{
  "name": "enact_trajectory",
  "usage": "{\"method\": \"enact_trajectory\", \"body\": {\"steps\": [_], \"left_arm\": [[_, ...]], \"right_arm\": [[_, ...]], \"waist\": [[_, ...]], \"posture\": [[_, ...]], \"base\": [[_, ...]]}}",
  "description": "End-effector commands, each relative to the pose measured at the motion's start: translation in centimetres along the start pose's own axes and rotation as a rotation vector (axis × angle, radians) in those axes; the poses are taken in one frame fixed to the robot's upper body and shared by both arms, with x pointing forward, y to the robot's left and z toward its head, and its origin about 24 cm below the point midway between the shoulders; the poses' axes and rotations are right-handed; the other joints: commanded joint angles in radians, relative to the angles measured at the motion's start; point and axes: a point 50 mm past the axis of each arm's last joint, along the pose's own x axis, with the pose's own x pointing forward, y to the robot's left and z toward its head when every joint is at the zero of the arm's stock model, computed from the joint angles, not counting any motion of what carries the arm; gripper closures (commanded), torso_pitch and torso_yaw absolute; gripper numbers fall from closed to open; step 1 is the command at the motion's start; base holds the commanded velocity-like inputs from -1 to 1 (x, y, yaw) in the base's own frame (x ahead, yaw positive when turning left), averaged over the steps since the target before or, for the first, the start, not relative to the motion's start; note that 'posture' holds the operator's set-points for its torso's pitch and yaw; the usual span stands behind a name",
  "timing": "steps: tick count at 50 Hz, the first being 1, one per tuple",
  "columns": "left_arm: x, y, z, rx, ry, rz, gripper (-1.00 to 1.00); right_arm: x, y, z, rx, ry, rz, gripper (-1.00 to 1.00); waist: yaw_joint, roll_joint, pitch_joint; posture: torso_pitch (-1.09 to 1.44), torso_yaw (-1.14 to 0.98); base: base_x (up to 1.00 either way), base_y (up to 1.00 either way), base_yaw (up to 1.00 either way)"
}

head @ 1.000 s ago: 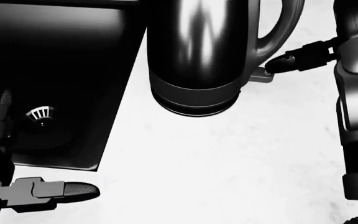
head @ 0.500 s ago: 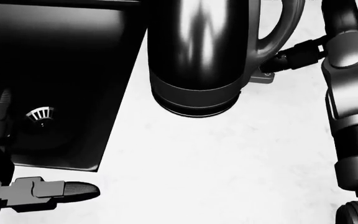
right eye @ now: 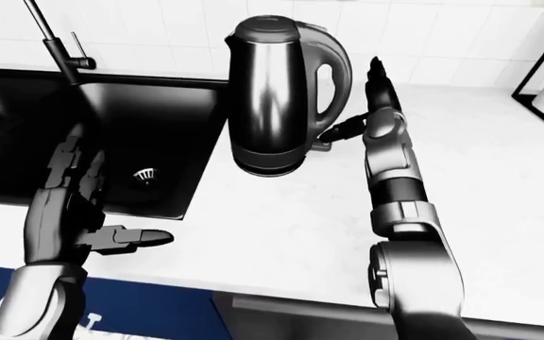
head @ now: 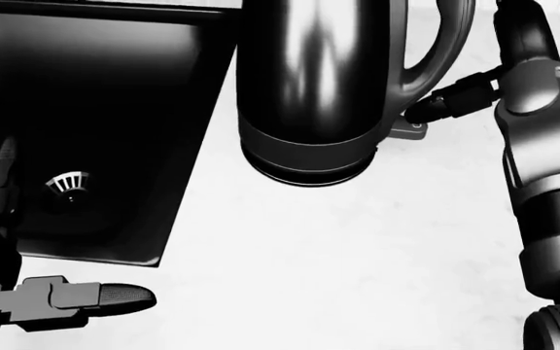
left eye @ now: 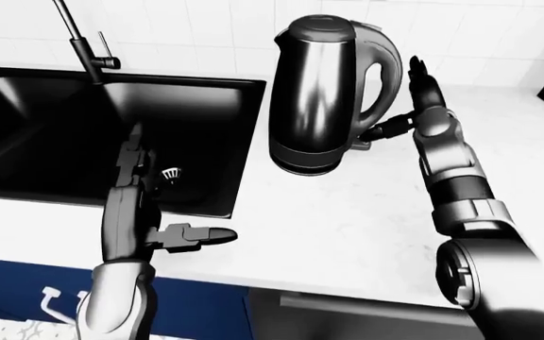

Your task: Press down the lever to turn on the electric kettle.

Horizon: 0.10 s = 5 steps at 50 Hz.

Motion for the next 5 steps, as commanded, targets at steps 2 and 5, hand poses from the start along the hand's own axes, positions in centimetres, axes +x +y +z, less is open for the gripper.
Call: {"method": "enact_trajectory", "body": {"steps": [2, 5], "left_arm": [[-0.1, 0.04, 1.31, 0.002, -0.078, 0.001, -1.0], [-0.11, 0.05, 1.3, 0.001, -0.079, 0.001, -1.0]], "right_arm": [[0.1, -0.32, 0.16, -0.05, 0.001, -0.011, -1.0], [0.11, -0.14, -0.01, -0.062, 0.008, -0.008, -1.0]], "waist": [[-0.001, 0.003, -0.012], [-0.001, 0.002, -0.013]], "posture": [[0.0, 0.0], [0.0, 0.0]], "base": [[0.0, 0.0, 0.0], [0.0, 0.0, 0.0]]}}
